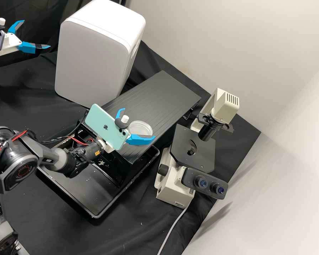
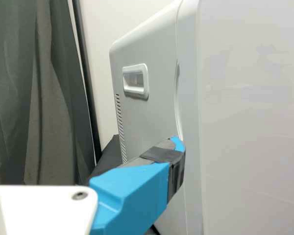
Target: Remove the lid from the petri dish
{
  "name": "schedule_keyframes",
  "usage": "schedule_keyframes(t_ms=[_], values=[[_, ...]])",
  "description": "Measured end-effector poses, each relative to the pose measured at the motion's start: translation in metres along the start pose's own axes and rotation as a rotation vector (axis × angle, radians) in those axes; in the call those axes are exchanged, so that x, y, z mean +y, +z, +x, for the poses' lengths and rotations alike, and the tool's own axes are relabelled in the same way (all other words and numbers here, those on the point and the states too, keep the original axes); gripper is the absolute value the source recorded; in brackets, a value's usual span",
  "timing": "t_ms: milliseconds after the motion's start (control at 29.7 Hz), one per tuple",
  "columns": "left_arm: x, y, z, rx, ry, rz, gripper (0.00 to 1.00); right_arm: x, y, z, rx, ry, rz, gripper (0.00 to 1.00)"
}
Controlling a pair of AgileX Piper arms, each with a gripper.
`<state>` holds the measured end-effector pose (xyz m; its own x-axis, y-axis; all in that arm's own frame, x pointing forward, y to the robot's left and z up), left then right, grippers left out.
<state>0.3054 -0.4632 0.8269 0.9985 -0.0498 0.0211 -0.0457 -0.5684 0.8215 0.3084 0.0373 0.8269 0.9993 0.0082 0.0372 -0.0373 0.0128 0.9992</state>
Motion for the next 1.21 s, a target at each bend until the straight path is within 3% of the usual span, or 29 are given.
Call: schedule_keyframes(t_ms=[471,572,740,841,875,1043,1144,1211], values=[[-0.0002,0.001,0.0,-0.003,-0.001,-0.001,1.0,0.0,0.0,0.0,0.0,0.0,0.0,1.0],[-0.0041,0.012,0.0,-0.031,-0.012,-0.009,1.0,0.0,0.0,0.0,0.0,0.0,0.0,1.0],[-0.0132,0.045,-0.003,-0.101,-0.039,-0.054,1.0,0.0,0.0,0.0,0.0,0.0,0.0,1.0],[-0.0203,0.06,-0.011,-0.166,-0.03,-0.051,1.0,0.0,0.0,0.0,0.0,0.0,0.0,1.0],[-0.027,0.065,-0.016,-0.199,-0.042,-0.054,1.0,0.0,0.0,0.0,0.0,0.0,0.0,1.0],[-0.0445,0.072,-0.035,-0.289,-0.091,-0.082,1.0,0.0,0.0,0.0,0.0,0.0,0.0,1.0],[-0.051,0.077,-0.047,-0.346,-0.109,-0.085,1.0,0.0,0.0,0.0,0.0,0.0,0.0,1.0],[-0.0556,0.079,-0.054,-0.373,-0.136,-0.08,1.0,0.0,0.0,0.0,0.0,0.0,0.0,1.0]])
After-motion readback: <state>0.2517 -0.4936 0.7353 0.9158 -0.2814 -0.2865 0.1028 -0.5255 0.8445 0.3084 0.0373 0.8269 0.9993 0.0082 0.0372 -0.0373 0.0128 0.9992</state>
